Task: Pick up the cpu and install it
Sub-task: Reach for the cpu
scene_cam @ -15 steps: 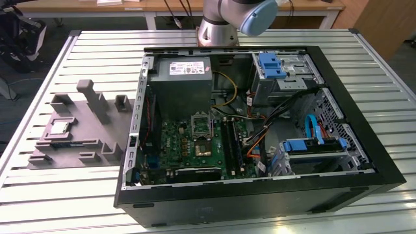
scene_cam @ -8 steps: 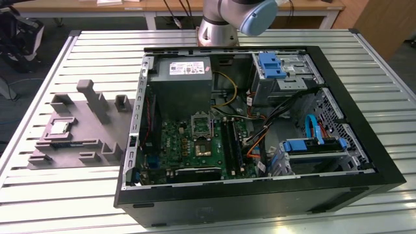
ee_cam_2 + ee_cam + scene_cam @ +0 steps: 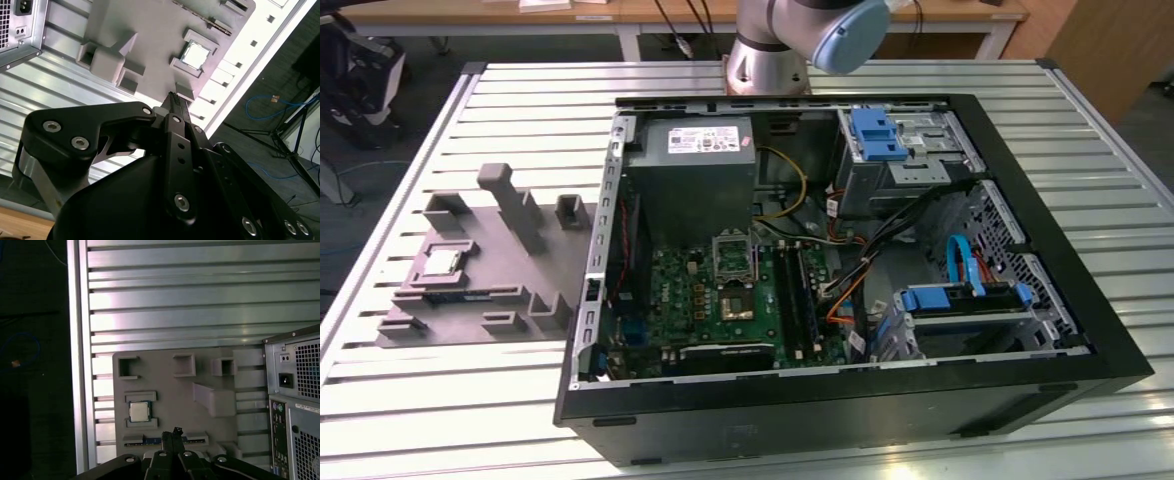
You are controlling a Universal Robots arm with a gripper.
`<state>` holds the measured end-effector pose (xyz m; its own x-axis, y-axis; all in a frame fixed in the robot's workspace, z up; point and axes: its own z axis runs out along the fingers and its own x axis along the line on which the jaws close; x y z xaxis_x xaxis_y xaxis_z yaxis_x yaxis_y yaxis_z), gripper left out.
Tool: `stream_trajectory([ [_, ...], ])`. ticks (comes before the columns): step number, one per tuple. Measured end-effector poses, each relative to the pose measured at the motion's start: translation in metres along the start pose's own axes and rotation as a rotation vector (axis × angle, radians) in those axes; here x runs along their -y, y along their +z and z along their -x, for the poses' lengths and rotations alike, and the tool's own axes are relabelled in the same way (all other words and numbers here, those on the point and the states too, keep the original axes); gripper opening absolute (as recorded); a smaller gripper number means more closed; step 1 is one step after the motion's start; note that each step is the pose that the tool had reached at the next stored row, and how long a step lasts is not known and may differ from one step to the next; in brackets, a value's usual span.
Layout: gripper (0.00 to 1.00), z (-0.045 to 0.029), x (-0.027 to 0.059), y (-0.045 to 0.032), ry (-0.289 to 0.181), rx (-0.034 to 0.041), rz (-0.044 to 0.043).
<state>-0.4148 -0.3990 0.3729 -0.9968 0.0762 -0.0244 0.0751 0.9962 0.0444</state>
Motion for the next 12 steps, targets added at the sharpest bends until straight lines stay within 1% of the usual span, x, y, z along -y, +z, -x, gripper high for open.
stream_trajectory([
  [12,0.11,-0.0007,0.0000,0.0000,0.000,0.0000,0.0000],
])
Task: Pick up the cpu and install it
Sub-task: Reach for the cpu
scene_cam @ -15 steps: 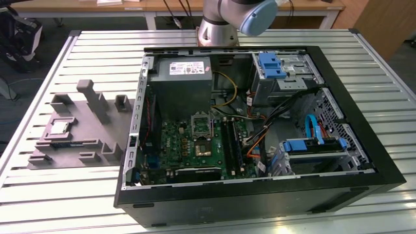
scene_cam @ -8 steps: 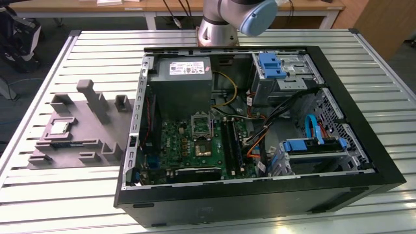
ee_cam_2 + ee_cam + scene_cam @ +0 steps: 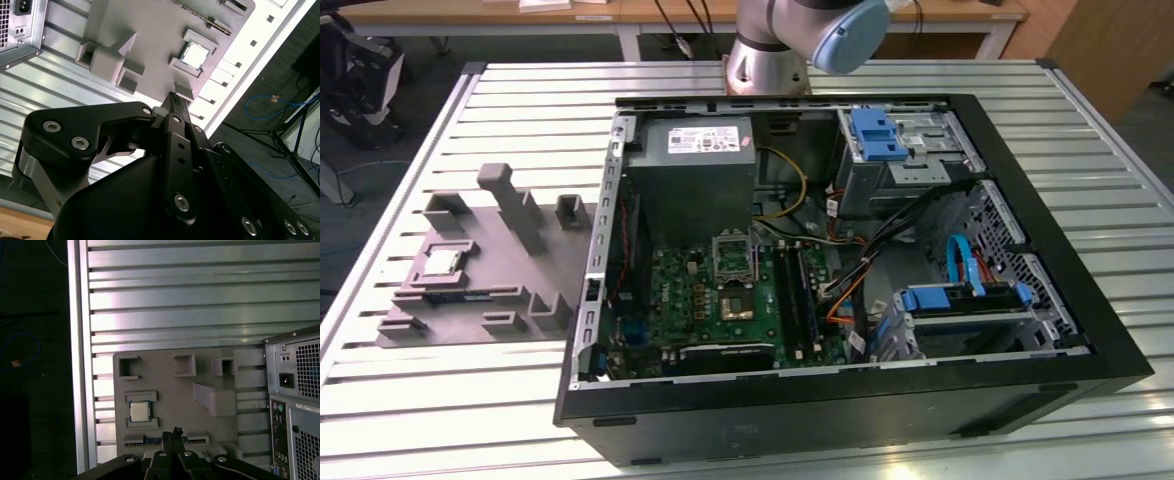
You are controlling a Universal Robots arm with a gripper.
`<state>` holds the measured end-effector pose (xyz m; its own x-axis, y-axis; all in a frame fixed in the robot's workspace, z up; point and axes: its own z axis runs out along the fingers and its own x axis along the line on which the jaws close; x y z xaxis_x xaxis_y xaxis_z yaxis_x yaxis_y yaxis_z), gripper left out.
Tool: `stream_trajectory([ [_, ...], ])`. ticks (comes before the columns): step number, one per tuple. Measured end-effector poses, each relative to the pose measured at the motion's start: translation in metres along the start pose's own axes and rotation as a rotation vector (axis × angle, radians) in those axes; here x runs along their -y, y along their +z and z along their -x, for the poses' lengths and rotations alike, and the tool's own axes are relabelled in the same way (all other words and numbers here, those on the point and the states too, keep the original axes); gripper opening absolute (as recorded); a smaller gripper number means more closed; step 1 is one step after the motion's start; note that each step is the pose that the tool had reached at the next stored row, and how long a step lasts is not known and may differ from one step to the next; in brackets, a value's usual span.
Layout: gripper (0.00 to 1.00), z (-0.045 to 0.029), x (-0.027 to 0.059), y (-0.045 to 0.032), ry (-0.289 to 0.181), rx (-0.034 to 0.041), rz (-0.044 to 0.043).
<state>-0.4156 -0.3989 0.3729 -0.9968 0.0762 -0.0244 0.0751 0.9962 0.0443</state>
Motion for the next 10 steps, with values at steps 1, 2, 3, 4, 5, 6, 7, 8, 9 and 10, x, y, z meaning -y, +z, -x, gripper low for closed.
stream_trajectory([
  [1,0.11,-0.0003,0.0000,0.0000,0.000,0.0000,0.0000],
  [2,0.11,-0.0008,0.0001,0.0000,0.000,0.0001,0.0000],
  [3,0.11,-0.0016,0.0001,0.0000,0.000,0.0000,0.0000],
  [4,0.11,-0.0028,0.0002,0.0000,0.000,0.0000,0.0000],
  [5,0.11,-0.0040,0.0003,0.0001,0.000,0.0001,0.0001],
  [6,0.11,-0.0058,0.0005,0.0001,0.000,0.0000,0.0000],
  [7,0.11,-0.0081,0.0006,0.0001,0.000,0.0001,0.0000],
  [8,0.11,-0.0104,0.0008,0.0002,0.000,0.0000,0.0000],
  [9,0.11,-0.0129,0.0010,0.0002,0.000,0.0001,0.0001],
  [10,0.11,-0.0156,0.0012,0.0002,0.000,0.0000,0.0000],
])
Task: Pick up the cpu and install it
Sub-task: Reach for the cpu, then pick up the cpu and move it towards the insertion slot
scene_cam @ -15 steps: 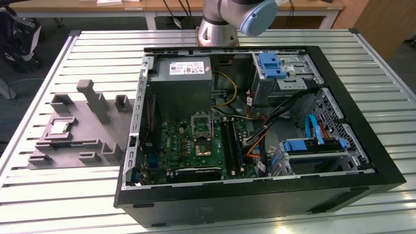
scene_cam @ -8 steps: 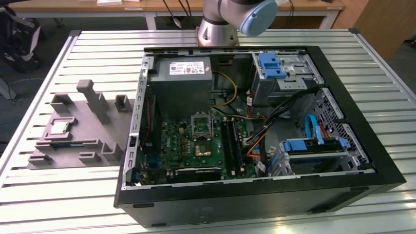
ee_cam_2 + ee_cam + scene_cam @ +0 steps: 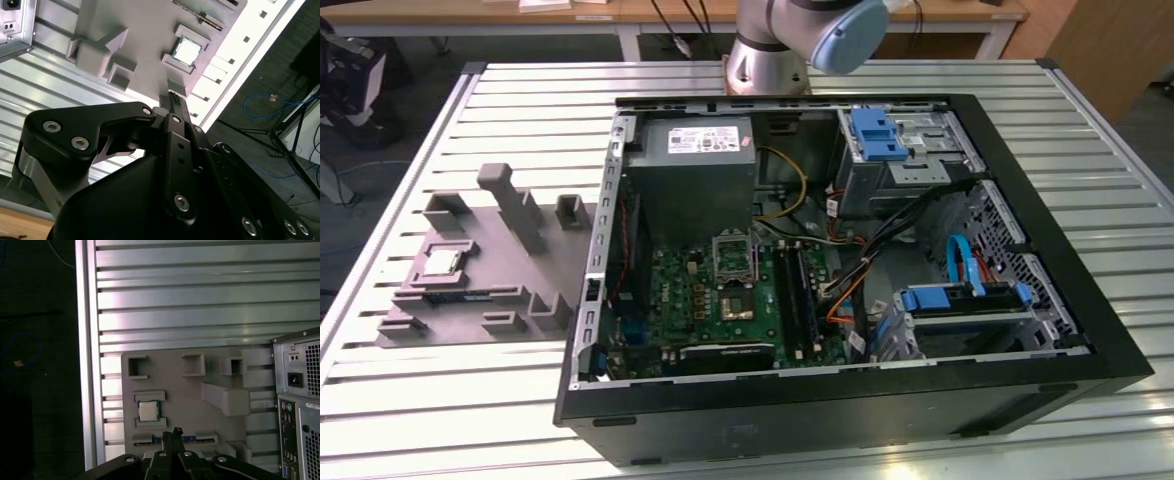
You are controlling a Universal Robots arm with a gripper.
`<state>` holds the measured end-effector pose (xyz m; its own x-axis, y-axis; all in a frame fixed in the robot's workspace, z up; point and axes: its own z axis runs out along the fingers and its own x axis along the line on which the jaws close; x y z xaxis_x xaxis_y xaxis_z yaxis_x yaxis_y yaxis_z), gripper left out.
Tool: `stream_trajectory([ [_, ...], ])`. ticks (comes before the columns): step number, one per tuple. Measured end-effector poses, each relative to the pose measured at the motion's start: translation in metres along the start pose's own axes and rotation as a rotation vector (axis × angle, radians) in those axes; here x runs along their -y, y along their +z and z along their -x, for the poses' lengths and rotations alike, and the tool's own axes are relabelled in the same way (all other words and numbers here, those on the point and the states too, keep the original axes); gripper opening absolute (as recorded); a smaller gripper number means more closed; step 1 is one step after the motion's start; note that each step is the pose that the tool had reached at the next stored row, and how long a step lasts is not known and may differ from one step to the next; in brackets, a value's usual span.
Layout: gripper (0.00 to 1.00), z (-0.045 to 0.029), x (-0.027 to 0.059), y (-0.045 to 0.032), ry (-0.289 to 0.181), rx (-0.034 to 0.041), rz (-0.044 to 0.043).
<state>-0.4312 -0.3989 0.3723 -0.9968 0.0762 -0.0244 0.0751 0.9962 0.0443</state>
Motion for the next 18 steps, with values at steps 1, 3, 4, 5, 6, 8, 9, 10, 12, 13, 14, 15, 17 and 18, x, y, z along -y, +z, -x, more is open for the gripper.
stream_trajectory([
  [1,0.11,-0.0029,0.0002,0.0000,0.000,-0.0001,-0.0001],
  [3,0.11,-0.0089,0.0007,0.0001,0.000,0.0001,0.0001],
  [4,0.11,-0.0119,0.0009,0.0001,0.000,0.0001,0.0001],
  [5,0.11,-0.0142,0.0011,0.0000,0.000,0.0000,0.0000],
  [6,0.11,-0.0160,0.0012,-0.0001,0.000,0.0000,-0.0001],
  [8,0.11,-0.0176,0.0013,-0.0001,0.000,-0.0001,0.0000],
  [9,0.11,-0.0176,0.0014,-0.0001,0.000,-0.0001,0.0000],
  [10,0.11,-0.0177,0.0014,-0.0001,0.000,-0.0001,0.0000],
  [12,0.11,-0.0201,0.0015,-0.0002,0.000,-0.0001,0.0000],
  [13,0.11,-0.0202,0.0016,-0.0001,0.000,0.0000,0.0000],
  [14,0.11,-0.0203,0.0015,-0.0001,0.000,0.0000,0.0000],
  [15,0.11,-0.0204,0.0015,-0.0001,0.000,0.0000,0.0000],
  [17,0.11,-0.0206,0.0016,-0.0002,0.000,0.0000,0.0000],
  [18,0.11,-0.0207,0.0016,-0.0002,0.000,0.0000,0.0000],
])
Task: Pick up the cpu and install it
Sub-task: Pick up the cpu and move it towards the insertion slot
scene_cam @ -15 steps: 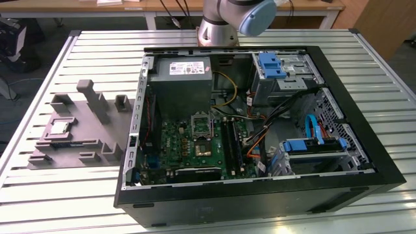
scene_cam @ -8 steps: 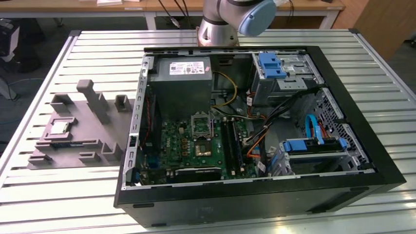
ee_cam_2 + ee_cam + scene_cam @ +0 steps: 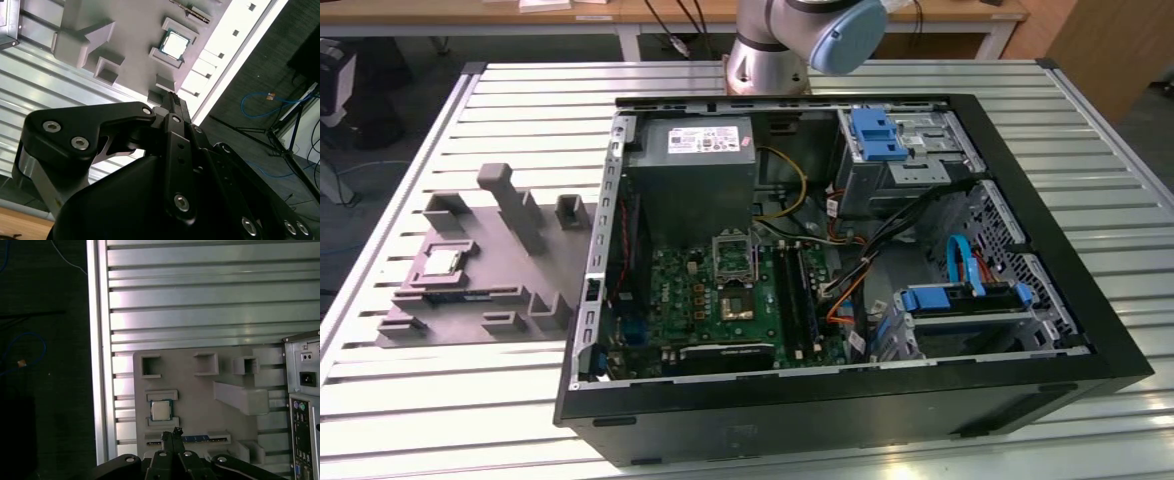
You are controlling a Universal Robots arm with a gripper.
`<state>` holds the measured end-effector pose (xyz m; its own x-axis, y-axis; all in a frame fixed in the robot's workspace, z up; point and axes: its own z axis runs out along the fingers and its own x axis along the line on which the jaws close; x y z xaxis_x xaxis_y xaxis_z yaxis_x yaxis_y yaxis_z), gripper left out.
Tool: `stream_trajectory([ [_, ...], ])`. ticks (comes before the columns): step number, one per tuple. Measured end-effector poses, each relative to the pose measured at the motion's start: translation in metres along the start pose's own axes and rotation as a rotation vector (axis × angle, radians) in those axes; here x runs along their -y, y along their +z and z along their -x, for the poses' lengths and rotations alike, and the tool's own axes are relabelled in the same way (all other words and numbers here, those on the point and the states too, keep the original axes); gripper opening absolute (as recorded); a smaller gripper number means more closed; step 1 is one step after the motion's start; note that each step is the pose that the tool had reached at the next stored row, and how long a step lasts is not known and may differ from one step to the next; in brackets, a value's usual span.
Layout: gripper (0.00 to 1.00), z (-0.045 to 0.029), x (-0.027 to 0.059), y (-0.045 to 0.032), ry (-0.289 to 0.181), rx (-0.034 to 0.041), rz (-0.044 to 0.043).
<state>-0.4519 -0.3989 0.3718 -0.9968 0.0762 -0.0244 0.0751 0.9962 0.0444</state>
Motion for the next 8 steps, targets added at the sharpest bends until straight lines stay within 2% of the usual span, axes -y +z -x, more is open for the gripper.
stream_trajectory([
  [5,0.11,-0.0005,0.0000,0.0000,0.000,0.0000,0.0000],
  [6,0.17,-0.0006,0.0001,0.0000,0.000,0.0000,0.0000],
  [7,0.17,-0.0007,0.0000,0.0000,0.000,0.0000,0.0000],
  [8,0.23,-0.0008,0.0000,0.0000,0.000,0.0000,0.0000],
])
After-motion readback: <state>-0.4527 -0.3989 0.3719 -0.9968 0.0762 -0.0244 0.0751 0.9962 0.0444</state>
